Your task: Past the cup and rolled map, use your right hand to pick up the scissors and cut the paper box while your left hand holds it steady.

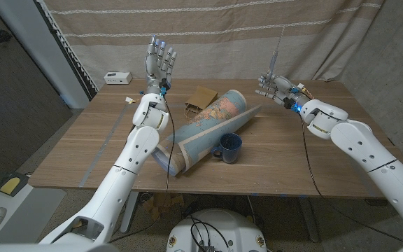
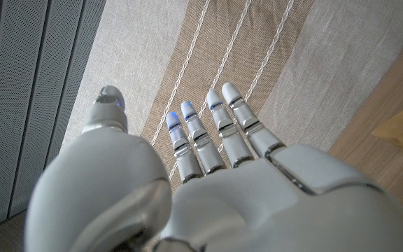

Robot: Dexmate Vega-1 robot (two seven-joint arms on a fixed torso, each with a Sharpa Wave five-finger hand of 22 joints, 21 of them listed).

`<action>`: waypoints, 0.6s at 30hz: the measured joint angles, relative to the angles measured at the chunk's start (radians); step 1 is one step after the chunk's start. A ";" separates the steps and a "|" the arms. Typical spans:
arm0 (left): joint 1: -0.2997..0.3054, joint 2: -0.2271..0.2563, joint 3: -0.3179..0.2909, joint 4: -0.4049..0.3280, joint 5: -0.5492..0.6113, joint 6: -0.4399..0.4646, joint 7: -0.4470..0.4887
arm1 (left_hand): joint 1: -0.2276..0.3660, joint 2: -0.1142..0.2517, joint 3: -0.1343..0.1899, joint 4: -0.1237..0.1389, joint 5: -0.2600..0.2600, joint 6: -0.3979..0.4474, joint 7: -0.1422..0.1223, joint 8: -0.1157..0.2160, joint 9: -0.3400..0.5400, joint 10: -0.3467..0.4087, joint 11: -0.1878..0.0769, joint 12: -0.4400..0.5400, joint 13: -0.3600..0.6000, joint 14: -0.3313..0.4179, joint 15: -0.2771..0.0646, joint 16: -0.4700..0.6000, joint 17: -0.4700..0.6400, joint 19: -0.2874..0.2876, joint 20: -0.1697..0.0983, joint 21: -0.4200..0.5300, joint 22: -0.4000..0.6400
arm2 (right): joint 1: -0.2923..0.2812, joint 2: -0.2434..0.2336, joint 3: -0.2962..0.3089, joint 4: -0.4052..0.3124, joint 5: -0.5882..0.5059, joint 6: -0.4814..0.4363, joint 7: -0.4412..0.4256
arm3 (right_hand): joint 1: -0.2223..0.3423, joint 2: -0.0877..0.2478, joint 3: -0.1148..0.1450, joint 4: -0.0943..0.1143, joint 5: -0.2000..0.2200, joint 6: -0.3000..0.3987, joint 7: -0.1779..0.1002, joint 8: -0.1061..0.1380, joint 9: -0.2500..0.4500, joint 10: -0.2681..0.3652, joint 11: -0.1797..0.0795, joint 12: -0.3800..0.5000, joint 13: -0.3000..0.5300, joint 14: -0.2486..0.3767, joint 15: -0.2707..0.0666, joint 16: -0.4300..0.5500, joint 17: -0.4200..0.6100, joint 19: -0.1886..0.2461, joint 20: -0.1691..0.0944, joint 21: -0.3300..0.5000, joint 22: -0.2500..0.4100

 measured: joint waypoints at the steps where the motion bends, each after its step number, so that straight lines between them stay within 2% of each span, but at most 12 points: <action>1: 0.000 -0.001 0.000 -0.001 0.001 0.000 0.002 | 0.000 0.000 -0.002 0.002 0.000 0.000 0.000 0.000 0.000 0.000 0.000 0.002 0.000 0.000 0.000 0.000 0.000 0.000 0.000 0.000 0.000 | 0.000 -0.002 0.001 0.001 0.019 -0.001 0.012 | 0.000 0.000 0.000 0.000 0.000 0.002 0.001 0.000 -0.003 0.000 0.000 0.000 0.000 0.001 -0.001 0.000 0.000 0.000 0.000 0.000 0.000; 5: -0.001 -0.002 0.000 -0.002 0.004 0.000 0.006 | 0.000 0.000 -0.003 0.003 0.000 0.005 -0.005 0.000 0.000 0.000 0.000 0.004 0.000 0.000 0.000 0.000 0.000 0.000 0.000 0.000 0.000 | 0.000 -0.007 0.007 0.004 0.042 -0.003 0.022 | 0.000 0.000 0.000 0.000 0.000 0.007 0.000 0.000 -0.009 0.011 0.011 0.000 0.000 -0.001 -0.011 0.000 0.003 0.000 0.000 0.000 0.000; 9: -0.001 -0.003 0.000 -0.003 0.008 0.000 0.010 | 0.000 0.000 -0.003 0.003 0.000 0.005 -0.005 0.000 0.000 0.000 0.000 0.004 0.000 0.000 0.000 0.000 0.000 0.000 0.000 0.000 0.000 | -0.002 -0.013 0.015 0.005 0.063 -0.003 0.031 | 0.000 0.000 0.000 0.000 0.000 0.007 0.000 0.007 -0.015 0.013 0.002 0.001 0.004 -0.004 -0.018 0.000 0.003 0.000 0.000 0.000 0.000; 12: -0.001 -0.003 0.000 -0.004 0.009 0.000 0.011 | 0.000 0.000 -0.003 0.003 0.000 0.005 -0.005 0.000 0.000 0.000 0.000 0.004 0.000 0.000 0.000 0.000 0.000 0.000 0.000 0.000 0.000 | -0.007 -0.018 0.022 0.005 0.089 -0.004 0.039 | -0.007 0.000 0.000 0.000 0.000 0.011 0.003 0.008 -0.027 0.009 0.007 0.003 0.005 -0.004 -0.018 0.000 0.007 0.000 0.000 0.000 0.000; 14: -0.001 -0.004 0.000 -0.004 0.009 0.000 0.011 | -0.004 0.004 -0.003 0.003 0.000 0.005 -0.005 0.000 0.000 0.000 0.000 0.004 0.000 0.000 0.000 0.000 0.000 0.000 0.000 0.000 0.000 | -0.009 -0.020 0.026 0.005 0.101 -0.004 0.043 | -0.008 0.000 0.000 0.000 0.000 0.035 0.003 0.014 -0.040 0.011 0.015 0.003 0.005 -0.004 -0.018 0.000 0.008 0.002 0.002 0.000 0.000; 18: -0.003 -0.006 0.002 -0.003 0.010 0.000 0.011 | -0.004 0.004 -0.003 0.003 0.000 0.005 -0.005 0.000 0.000 0.000 0.000 0.004 0.000 0.000 0.000 0.000 0.000 0.000 0.000 0.000 0.000 | -0.015 -0.022 0.031 0.005 0.120 -0.002 0.049 | -0.011 0.003 0.000 0.000 0.000 0.074 0.005 0.025 -0.064 0.022 0.004 0.009 0.005 -0.004 -0.017 0.000 0.008 0.006 0.006 0.000 0.000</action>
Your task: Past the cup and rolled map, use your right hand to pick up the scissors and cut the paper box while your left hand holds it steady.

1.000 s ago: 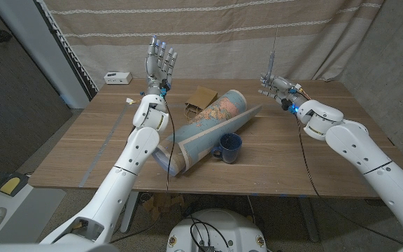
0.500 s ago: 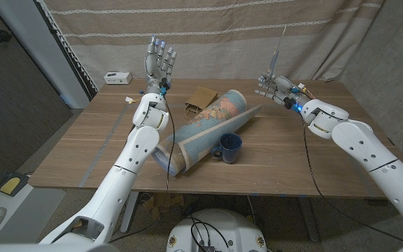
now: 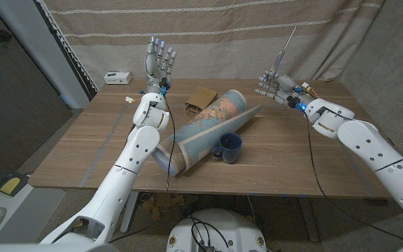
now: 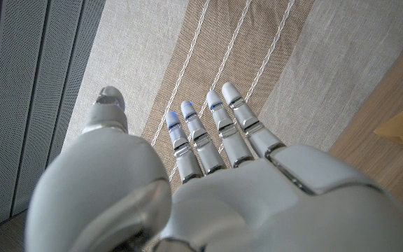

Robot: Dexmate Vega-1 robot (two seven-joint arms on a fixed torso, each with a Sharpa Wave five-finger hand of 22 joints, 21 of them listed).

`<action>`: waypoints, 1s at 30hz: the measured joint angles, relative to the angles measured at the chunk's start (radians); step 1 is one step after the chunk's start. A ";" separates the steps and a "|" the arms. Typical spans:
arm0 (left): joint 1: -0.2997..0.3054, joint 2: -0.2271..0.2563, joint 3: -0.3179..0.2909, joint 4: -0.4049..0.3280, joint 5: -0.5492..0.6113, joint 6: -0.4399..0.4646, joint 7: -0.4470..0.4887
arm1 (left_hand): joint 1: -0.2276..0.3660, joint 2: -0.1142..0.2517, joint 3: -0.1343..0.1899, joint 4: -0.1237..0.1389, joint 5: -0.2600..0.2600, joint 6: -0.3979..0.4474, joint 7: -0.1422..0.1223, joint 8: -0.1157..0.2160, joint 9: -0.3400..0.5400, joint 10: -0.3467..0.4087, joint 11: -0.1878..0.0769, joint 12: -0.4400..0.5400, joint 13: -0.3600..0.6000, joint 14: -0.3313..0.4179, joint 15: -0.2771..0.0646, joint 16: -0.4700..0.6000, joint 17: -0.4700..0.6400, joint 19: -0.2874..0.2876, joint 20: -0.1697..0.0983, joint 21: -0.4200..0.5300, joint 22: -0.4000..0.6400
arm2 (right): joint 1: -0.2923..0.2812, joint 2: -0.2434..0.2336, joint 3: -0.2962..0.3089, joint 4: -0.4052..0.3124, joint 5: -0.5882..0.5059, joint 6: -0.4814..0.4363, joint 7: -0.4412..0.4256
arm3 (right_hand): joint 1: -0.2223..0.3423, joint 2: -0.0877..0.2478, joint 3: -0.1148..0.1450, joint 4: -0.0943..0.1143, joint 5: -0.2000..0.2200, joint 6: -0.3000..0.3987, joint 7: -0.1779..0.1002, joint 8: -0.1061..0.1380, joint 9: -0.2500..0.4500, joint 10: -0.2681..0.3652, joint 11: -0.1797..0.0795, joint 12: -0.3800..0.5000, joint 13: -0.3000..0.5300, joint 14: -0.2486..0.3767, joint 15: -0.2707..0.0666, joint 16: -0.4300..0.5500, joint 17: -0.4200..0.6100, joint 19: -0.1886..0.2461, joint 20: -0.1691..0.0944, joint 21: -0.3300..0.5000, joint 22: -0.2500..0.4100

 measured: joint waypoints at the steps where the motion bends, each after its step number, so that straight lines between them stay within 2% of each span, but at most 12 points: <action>1: 0.000 0.000 0.000 0.000 0.000 0.000 0.000 | 0.000 0.000 0.000 0.000 0.000 0.000 0.000 0.000 0.000 0.000 0.000 0.000 0.000 0.000 0.000 0.000 0.000 0.000 0.000 0.000 0.000 | -0.001 0.000 0.001 0.000 0.003 0.001 0.001 | 0.000 0.000 0.000 0.000 0.000 0.008 0.000 0.001 -0.004 0.004 0.004 0.000 0.000 0.000 0.000 0.000 0.000 0.000 0.000 0.000 0.000; 7: -0.001 -0.001 0.002 0.003 0.000 0.000 0.000 | 0.000 0.000 0.000 0.000 0.000 0.005 -0.005 0.000 0.000 0.000 0.000 0.000 -0.002 0.000 0.000 0.000 0.000 0.000 0.000 -0.004 0.000 | -0.008 -0.003 0.008 0.000 0.028 0.005 0.006 | -0.005 -0.006 0.000 0.000 0.000 0.032 0.018 0.002 -0.031 0.018 0.018 0.006 0.000 0.006 0.006 0.006 0.000 0.000 0.000 0.000 0.000; 19: 0.002 -0.001 0.002 0.001 0.001 0.000 0.001 | 0.000 0.000 0.000 0.000 0.000 0.009 -0.001 0.004 0.000 0.000 0.000 0.000 -0.005 0.000 0.000 0.000 0.000 -0.004 0.004 -0.004 0.000 | -0.021 -0.007 0.018 0.000 0.073 0.006 0.020 | -0.010 -0.011 0.000 0.000 0.000 0.046 0.011 0.002 -0.065 0.018 0.018 0.009 0.005 0.011 0.000 0.006 0.000 0.005 0.005 0.003 0.000; 21: 0.003 0.000 0.001 -0.001 0.001 0.000 0.001 | 0.000 0.000 0.000 0.000 0.000 0.009 -0.001 0.004 0.000 0.000 0.000 0.000 -0.005 0.000 0.000 0.000 0.000 -0.005 0.006 -0.004 0.000 | -0.023 -0.007 0.020 -0.001 0.079 0.006 0.020 | -0.010 -0.011 0.000 0.000 0.000 0.048 0.013 0.008 -0.062 0.025 0.013 0.014 0.005 0.017 -0.005 0.012 0.000 0.005 0.005 0.007 0.000; 24: 0.005 0.001 -0.001 -0.002 0.000 0.000 0.002 | 0.000 0.000 0.000 0.000 0.000 0.009 -0.001 0.004 0.000 0.000 0.000 0.000 -0.005 0.000 0.000 0.000 0.000 -0.005 0.005 -0.004 0.000 | -0.025 -0.008 0.021 -0.003 0.087 0.006 0.022 | -0.010 -0.011 0.004 -0.004 0.000 0.048 0.012 0.031 -0.039 0.038 0.013 0.014 0.005 0.030 -0.004 0.014 0.005 0.013 0.005 0.008 0.000; 30: 0.007 0.003 -0.005 -0.003 -0.006 0.000 0.000 | 0.000 0.000 0.000 0.000 0.000 0.009 -0.001 0.004 0.000 0.000 0.000 0.000 -0.005 0.000 0.000 0.000 0.000 -0.005 0.005 -0.004 0.000 | -0.031 -0.008 0.022 -0.008 0.100 0.006 0.023 | -0.010 -0.011 0.004 -0.004 0.000 0.045 0.010 0.033 0.001 0.043 0.007 0.021 0.009 0.054 -0.007 0.023 0.005 0.025 0.004 0.008 0.000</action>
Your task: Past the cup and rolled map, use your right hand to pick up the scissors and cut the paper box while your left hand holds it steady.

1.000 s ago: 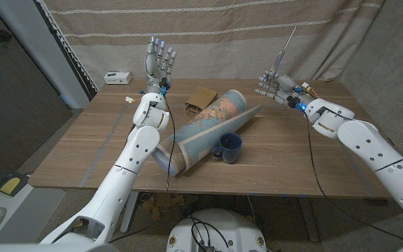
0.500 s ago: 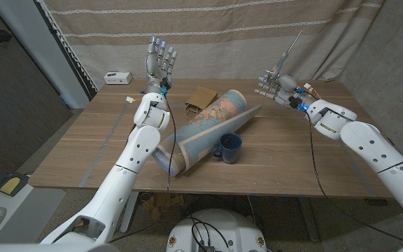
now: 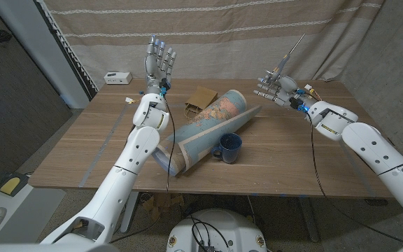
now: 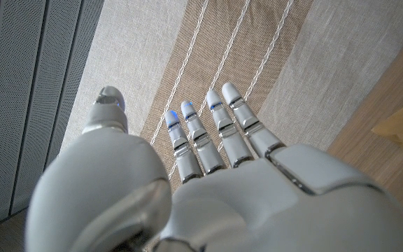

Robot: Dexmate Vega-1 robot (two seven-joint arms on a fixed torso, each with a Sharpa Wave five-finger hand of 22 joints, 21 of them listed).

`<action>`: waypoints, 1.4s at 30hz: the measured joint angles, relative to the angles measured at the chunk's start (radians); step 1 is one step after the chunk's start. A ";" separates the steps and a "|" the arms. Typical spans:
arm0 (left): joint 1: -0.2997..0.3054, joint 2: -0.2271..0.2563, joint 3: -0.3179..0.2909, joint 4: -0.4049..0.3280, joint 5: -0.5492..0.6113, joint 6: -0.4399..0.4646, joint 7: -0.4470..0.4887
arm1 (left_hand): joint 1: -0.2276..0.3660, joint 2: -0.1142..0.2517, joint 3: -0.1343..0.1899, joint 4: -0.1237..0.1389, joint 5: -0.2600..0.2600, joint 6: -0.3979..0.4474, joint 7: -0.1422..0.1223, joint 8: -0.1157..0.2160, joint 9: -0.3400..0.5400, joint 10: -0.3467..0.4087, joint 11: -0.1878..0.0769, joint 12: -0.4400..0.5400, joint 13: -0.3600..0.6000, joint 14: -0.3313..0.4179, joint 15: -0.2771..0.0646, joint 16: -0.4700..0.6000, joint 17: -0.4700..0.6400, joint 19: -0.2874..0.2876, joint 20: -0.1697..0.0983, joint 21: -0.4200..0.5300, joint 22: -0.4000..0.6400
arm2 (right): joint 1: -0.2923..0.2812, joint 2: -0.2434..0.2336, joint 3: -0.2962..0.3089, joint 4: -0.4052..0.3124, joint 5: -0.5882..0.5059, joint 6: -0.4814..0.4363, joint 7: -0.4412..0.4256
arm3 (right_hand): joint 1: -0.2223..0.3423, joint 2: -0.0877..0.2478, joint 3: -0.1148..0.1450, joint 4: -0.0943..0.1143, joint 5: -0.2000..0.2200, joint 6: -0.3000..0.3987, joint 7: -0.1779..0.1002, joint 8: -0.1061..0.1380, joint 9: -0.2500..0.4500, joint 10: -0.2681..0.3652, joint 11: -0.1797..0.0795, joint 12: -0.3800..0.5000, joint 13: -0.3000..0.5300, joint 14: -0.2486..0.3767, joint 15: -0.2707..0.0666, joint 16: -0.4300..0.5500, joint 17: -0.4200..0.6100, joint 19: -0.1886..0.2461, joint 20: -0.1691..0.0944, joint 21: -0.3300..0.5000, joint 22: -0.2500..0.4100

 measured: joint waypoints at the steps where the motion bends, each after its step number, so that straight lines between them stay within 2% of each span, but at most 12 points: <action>1: 0.000 0.000 -0.001 0.000 -0.001 0.000 0.000 | 0.000 0.000 0.000 0.000 0.000 0.000 0.000 0.000 0.000 0.000 0.000 0.000 0.000 0.000 0.000 0.000 0.000 0.000 0.000 0.000 0.000 | -0.001 0.000 0.000 -0.001 0.002 0.000 -0.001 | 0.000 0.000 0.000 0.000 0.000 -0.002 -0.002 0.000 0.006 0.002 -0.002 0.000 0.000 0.003 -0.002 0.000 0.000 0.002 0.002 0.000 0.000; 3: 0.001 0.001 -0.001 0.000 -0.004 0.000 -0.003 | 0.000 0.000 0.000 0.000 0.000 0.000 0.000 0.000 0.000 0.000 0.000 0.000 0.000 0.000 0.000 0.000 0.000 0.000 0.000 0.000 0.000 | -0.003 0.000 0.001 -0.003 0.005 0.000 -0.003 | 0.000 0.000 0.000 0.000 0.000 -0.004 -0.002 0.002 0.020 0.007 -0.007 0.004 0.000 0.011 -0.004 0.000 0.000 0.007 0.000 0.000 0.000; 7: 0.001 0.001 -0.003 0.000 -0.008 0.000 -0.007 | 0.000 0.000 0.000 0.000 0.007 0.004 -0.004 0.000 0.000 0.000 0.000 0.000 0.000 0.000 0.000 0.000 0.000 0.000 0.000 0.000 0.000 | -0.011 0.000 0.006 -0.010 0.014 0.000 -0.011 | 0.000 0.000 0.004 -0.004 0.000 -0.009 0.003 0.007 0.050 0.016 0.002 0.008 0.000 0.016 -0.009 0.004 0.000 0.013 -0.005 0.007 0.000; 8: 0.001 0.001 -0.003 0.000 -0.009 0.001 -0.007 | 0.000 0.000 0.000 0.000 0.007 0.004 -0.004 0.000 0.000 0.000 0.000 0.000 0.000 0.000 0.000 0.000 0.000 0.000 0.000 0.000 0.000 | -0.013 0.000 0.007 -0.011 0.017 0.000 -0.012 | 0.000 0.000 0.005 -0.005 0.000 -0.012 0.005 0.007 0.057 0.018 0.000 0.008 0.000 0.020 -0.013 0.004 0.000 0.019 -0.004 0.007 0.000; 9: 0.002 0.001 -0.003 0.000 -0.010 0.001 -0.009 | 0.000 0.000 0.000 0.000 0.007 0.004 -0.004 0.000 0.000 -0.004 -0.004 0.000 0.000 0.000 0.000 0.000 0.000 0.000 0.000 0.000 0.000 | -0.015 0.001 0.009 -0.013 0.022 0.001 -0.015 | 0.000 0.000 0.007 -0.007 0.000 -0.018 0.005 0.020 0.062 0.024 -0.002 0.010 0.002 0.029 -0.014 0.004 0.000 0.025 -0.008 0.008 0.000; 14: 0.002 0.002 -0.004 0.000 -0.013 0.001 -0.011 | 0.000 0.000 0.000 0.000 0.007 0.006 -0.006 0.000 0.000 -0.005 -0.005 0.000 0.000 0.000 0.000 0.000 0.000 -0.002 -0.002 0.000 0.000 | -0.022 0.008 0.015 -0.015 0.043 0.001 -0.018 | 0.006 -0.005 0.004 -0.010 0.000 -0.020 0.003 0.022 0.075 0.036 -0.011 0.014 0.006 0.040 -0.022 0.004 0.000 0.039 -0.011 0.008 -0.002; 24: 0.004 0.007 -0.008 0.000 -0.020 0.005 -0.014 | -0.005 0.005 0.000 0.000 0.007 0.013 -0.002 0.004 0.000 -0.005 -0.005 0.000 0.000 0.000 0.000 0.000 0.000 -0.005 -0.005 0.000 0.000 | -0.029 0.030 0.022 -0.008 0.094 0.008 0.016 | 0.013 -0.014 -0.003 -0.017 0.000 -0.018 0.004 0.023 0.041 0.041 -0.009 0.019 0.009 0.043 -0.025 0.004 -0.003 0.048 -0.020 0.008 -0.005; 25: 0.004 0.007 -0.008 0.000 -0.021 0.005 -0.015 | -0.005 0.005 0.000 0.000 0.007 0.013 -0.002 0.004 0.000 -0.005 -0.005 0.000 0.000 0.000 0.000 0.000 0.000 -0.005 -0.005 0.000 0.000 | -0.029 0.031 0.022 -0.007 0.094 0.008 0.016 | 0.009 -0.017 -0.005 -0.018 0.003 -0.028 -0.006 0.047 0.030 0.040 -0.009 0.019 0.009 0.042 -0.026 0.003 -0.003 0.051 -0.022 0.008 -0.005; 29: 0.005 0.008 -0.010 0.000 -0.022 0.005 -0.016 | -0.005 0.005 0.000 0.000 0.007 0.013 -0.002 0.004 0.000 -0.005 -0.005 0.000 0.000 0.000 0.000 0.000 0.000 -0.005 -0.005 0.000 0.000 | -0.029 0.038 0.022 0.001 0.113 0.009 0.043 | 0.006 -0.021 -0.008 -0.016 0.011 -0.069 -0.018 0.074 -0.005 0.022 -0.009 0.011 0.009 0.037 -0.031 -0.001 -0.003 0.052 -0.024 0.008 -0.004; 30: 0.005 0.008 -0.010 0.000 -0.023 0.005 -0.017 | -0.005 0.005 0.000 0.000 0.007 0.013 -0.002 0.004 0.000 -0.005 -0.005 0.000 0.000 0.000 0.000 0.000 0.000 -0.005 -0.005 0.000 0.000 | -0.029 0.040 0.022 0.004 0.113 0.009 0.043 | 0.006 -0.021 -0.011 -0.014 0.016 -0.090 -0.023 0.074 -0.018 0.016 -0.010 0.006 0.008 0.035 -0.033 -0.006 -0.003 0.052 -0.024 0.008 -0.003; 34: 0.005 0.009 -0.011 0.000 -0.024 0.005 -0.018 | -0.005 0.005 0.000 0.000 0.007 0.013 -0.002 0.004 0.000 -0.005 -0.005 0.000 0.000 0.000 0.000 0.000 0.000 -0.005 -0.005 0.000 0.000 | -0.027 0.046 0.022 0.013 0.129 0.010 0.069 | 0.006 -0.021 -0.012 -0.012 0.021 -0.121 -0.031 0.038 -0.053 0.006 -0.018 0.002 0.006 0.033 -0.034 -0.009 -0.008 0.048 -0.027 0.008 -0.003; 42: 0.005 0.011 -0.011 0.000 -0.027 0.007 -0.020 | -0.005 0.005 0.000 0.000 0.007 0.018 -0.007 0.004 0.000 -0.005 -0.005 0.000 0.000 0.000 0.000 0.000 0.000 -0.005 -0.005 -0.008 0.000 | -0.021 0.059 0.022 0.028 0.154 0.011 0.119 | 0.006 -0.021 -0.013 -0.012 0.028 -0.091 -0.038 0.028 -0.088 0.006 -0.018 0.002 0.004 0.030 -0.031 -0.016 -0.011 0.048 -0.027 0.008 -0.005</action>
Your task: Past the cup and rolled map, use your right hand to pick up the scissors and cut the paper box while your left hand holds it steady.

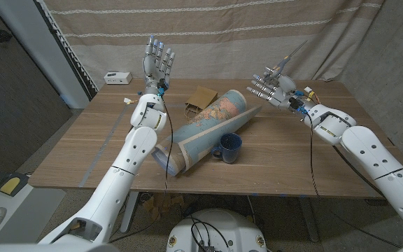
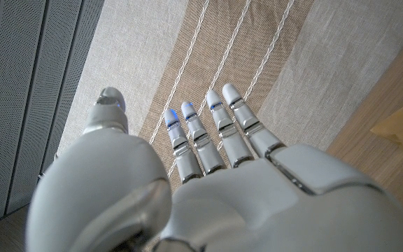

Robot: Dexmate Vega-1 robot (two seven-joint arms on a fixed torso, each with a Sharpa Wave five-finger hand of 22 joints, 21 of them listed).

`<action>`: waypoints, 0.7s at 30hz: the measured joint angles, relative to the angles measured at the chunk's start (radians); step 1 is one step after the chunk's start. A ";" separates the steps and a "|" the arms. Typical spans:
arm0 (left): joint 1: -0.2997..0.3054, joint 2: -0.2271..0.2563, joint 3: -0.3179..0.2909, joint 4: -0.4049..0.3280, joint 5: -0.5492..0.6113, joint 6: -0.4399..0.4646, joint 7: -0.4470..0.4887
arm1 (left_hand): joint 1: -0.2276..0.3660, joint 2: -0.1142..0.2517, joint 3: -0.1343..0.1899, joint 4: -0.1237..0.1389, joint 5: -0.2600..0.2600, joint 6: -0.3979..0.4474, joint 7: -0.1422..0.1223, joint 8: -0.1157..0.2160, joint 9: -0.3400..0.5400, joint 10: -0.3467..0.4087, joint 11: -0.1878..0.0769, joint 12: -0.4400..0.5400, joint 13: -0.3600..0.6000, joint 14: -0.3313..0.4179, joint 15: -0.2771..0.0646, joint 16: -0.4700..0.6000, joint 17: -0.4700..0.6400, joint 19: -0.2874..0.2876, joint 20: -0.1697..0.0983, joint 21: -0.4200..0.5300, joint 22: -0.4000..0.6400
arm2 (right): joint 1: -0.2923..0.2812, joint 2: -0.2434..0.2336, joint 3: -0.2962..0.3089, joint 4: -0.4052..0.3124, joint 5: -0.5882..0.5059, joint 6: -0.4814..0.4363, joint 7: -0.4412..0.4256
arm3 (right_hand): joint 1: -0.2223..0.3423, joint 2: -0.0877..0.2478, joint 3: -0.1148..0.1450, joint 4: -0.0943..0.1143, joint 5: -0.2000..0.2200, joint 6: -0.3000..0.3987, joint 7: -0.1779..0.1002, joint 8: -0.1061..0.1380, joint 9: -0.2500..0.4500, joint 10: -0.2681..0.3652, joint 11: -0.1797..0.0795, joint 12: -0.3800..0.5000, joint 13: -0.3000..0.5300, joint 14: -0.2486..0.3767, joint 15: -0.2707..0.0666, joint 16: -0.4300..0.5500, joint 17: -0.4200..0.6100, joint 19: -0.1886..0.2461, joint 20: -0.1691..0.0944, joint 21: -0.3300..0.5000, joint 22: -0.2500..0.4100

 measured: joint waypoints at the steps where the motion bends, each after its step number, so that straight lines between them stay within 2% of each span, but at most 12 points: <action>1: 0.000 0.000 0.000 0.000 -0.001 0.000 -0.001 | 0.000 0.000 0.000 0.000 0.000 0.000 0.000 0.000 0.000 0.000 0.000 0.001 0.000 0.000 0.000 0.000 0.000 0.000 0.000 0.000 0.000 | 0.000 0.002 0.000 0.002 0.001 0.000 0.002 | 0.000 0.000 0.000 0.000 0.000 0.003 0.003 -0.005 -0.008 0.002 -0.002 0.000 -0.002 0.000 0.000 0.000 -0.001 0.000 0.000 0.000 0.000; 3: 0.000 0.000 0.000 0.000 -0.001 0.001 -0.002 | 0.000 0.000 0.000 0.000 0.000 0.005 0.005 0.000 0.000 0.000 0.000 0.004 0.000 0.000 0.000 0.000 0.000 0.000 0.000 0.000 0.000 | 0.001 0.004 0.000 0.005 0.004 0.002 0.012 | 0.005 0.005 -0.002 -0.003 0.000 -0.004 0.004 -0.039 -0.040 0.009 -0.010 0.000 -0.005 0.000 0.000 0.000 -0.001 0.000 0.000 -0.007 0.000; 7: -0.001 0.001 0.000 0.000 -0.004 0.002 -0.004 | 0.000 0.000 0.000 0.000 0.000 0.005 0.005 0.000 0.000 0.000 0.000 0.004 0.000 0.000 0.000 0.000 0.000 0.000 0.000 0.000 0.000 | 0.002 0.009 -0.002 0.010 0.006 0.004 0.024 | 0.016 0.000 0.002 -0.007 0.000 -0.085 0.007 -0.157 -0.135 0.000 -0.022 0.005 -0.014 0.000 0.000 0.000 -0.006 0.000 0.000 -0.008 0.000; 8: -0.002 0.001 0.000 0.001 -0.004 0.003 -0.005 | 0.000 0.000 0.000 0.000 0.000 0.005 0.005 0.000 0.000 0.000 0.000 0.004 0.000 0.000 0.000 0.000 0.000 0.000 0.000 0.000 0.000 | 0.003 0.010 -0.002 0.011 0.006 0.005 0.028 | 0.016 0.000 0.002 -0.007 0.000 -0.098 0.010 -0.180 -0.154 -0.003 -0.025 0.005 -0.016 0.000 0.000 0.000 -0.006 0.000 0.000 -0.008 0.000; 10: -0.002 0.001 0.000 0.001 -0.005 0.003 -0.005 | 0.000 0.000 0.000 0.000 0.000 0.016 0.006 0.000 0.000 0.000 0.000 0.004 0.000 0.000 0.000 0.000 0.000 0.000 0.000 0.000 0.000 | 0.003 0.011 -0.003 0.013 0.007 0.005 0.032 | 0.021 -0.005 0.002 -0.007 0.000 -0.116 0.014 -0.208 -0.177 -0.004 -0.025 0.005 -0.017 -0.004 0.004 -0.008 -0.006 0.000 0.000 -0.008 0.000; 15: -0.002 0.001 0.000 0.002 -0.006 0.003 -0.006 | 0.000 0.000 0.000 0.000 0.000 0.023 0.013 0.000 0.000 0.000 0.000 0.004 0.000 0.000 0.000 0.000 0.000 0.000 0.000 0.000 0.000 | 0.005 0.014 -0.006 0.016 0.007 0.007 0.040 | 0.021 -0.005 0.002 -0.012 0.000 -0.117 0.015 -0.233 -0.205 -0.020 -0.033 0.005 -0.016 -0.005 0.006 -0.008 -0.010 0.000 0.000 -0.008 0.000; 18: -0.002 0.001 0.000 0.002 -0.006 0.003 -0.006 | 0.000 0.000 0.000 0.000 0.000 0.027 0.009 0.000 -0.005 0.000 0.000 0.004 0.000 0.000 0.000 0.000 0.000 0.000 0.000 0.000 0.000 | 0.006 0.015 -0.007 0.018 0.007 0.007 0.041 | 0.025 -0.009 0.000 -0.014 0.000 -0.100 -0.001 -0.236 -0.220 -0.027 -0.030 0.005 -0.021 -0.011 0.011 -0.008 -0.010 0.000 0.000 -0.008 0.000; 21: -0.001 0.001 -0.001 0.002 -0.006 0.003 -0.007 | 0.000 0.000 0.000 0.000 0.000 0.027 0.009 0.007 -0.005 0.000 0.000 0.004 0.000 0.000 0.000 0.000 0.000 0.000 0.000 0.000 0.000 | 0.006 0.016 -0.008 0.019 0.007 0.007 0.045 | 0.025 -0.009 0.000 -0.014 0.000 -0.069 -0.002 -0.243 -0.235 -0.036 -0.021 0.005 -0.021 -0.011 0.011 -0.008 -0.010 -0.001 0.001 -0.008 0.000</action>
